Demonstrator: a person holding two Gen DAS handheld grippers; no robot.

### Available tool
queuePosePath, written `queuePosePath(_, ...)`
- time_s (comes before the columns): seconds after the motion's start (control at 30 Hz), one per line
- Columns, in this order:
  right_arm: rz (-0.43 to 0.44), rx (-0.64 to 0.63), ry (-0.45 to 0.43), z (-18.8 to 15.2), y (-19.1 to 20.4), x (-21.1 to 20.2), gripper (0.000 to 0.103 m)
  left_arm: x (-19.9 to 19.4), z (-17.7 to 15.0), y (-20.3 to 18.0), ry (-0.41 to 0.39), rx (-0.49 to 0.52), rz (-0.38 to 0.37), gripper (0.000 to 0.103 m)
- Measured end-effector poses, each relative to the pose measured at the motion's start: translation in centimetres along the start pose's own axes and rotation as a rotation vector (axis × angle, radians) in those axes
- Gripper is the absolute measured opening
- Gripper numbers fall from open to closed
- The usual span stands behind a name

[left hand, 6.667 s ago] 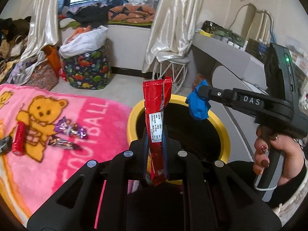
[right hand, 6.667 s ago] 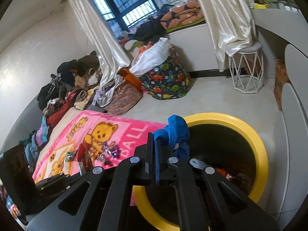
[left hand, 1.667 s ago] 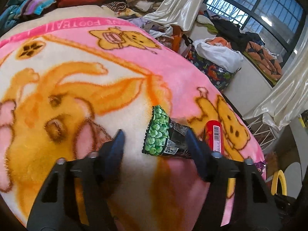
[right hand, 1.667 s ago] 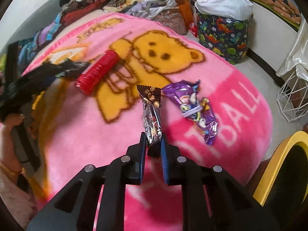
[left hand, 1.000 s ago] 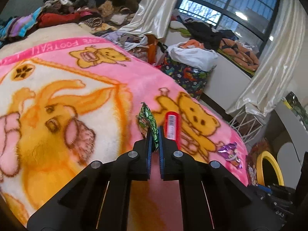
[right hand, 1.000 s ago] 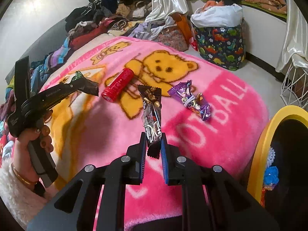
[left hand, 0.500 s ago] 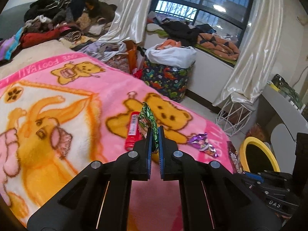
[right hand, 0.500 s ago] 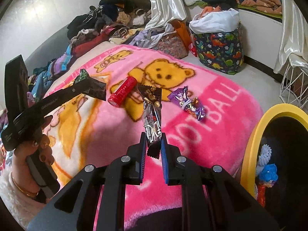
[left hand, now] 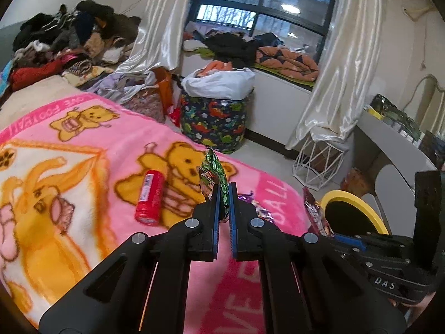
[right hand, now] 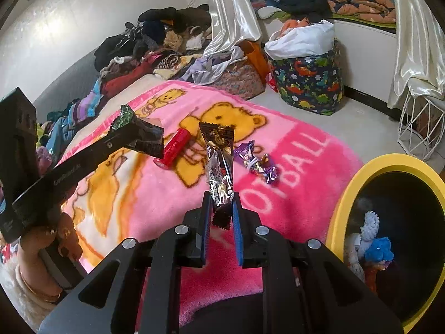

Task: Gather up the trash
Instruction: 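Carry the green wrapper and brown candy wrapper over the yellow bin with both tools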

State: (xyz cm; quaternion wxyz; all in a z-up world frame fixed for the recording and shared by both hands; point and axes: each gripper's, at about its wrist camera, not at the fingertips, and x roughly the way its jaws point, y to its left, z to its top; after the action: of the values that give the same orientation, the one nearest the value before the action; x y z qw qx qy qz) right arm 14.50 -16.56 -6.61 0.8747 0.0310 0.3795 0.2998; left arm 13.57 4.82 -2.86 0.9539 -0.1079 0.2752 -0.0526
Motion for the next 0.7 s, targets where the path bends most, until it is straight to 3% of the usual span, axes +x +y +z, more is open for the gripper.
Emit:
queuePosePath(0.37,-0.027,0.035,-0.036,0.2,-1.8,-1.8,0.014,-0.5,-0.2,-3.3,-0.004,0.070,-0.053,0.003)
queuePosePath(0.7,-0.082,0.118,-0.081,0.0,-5.9,-4.2,0.014,-0.4,-0.8,-6.3,0.005,0.129,-0.113,0.003)
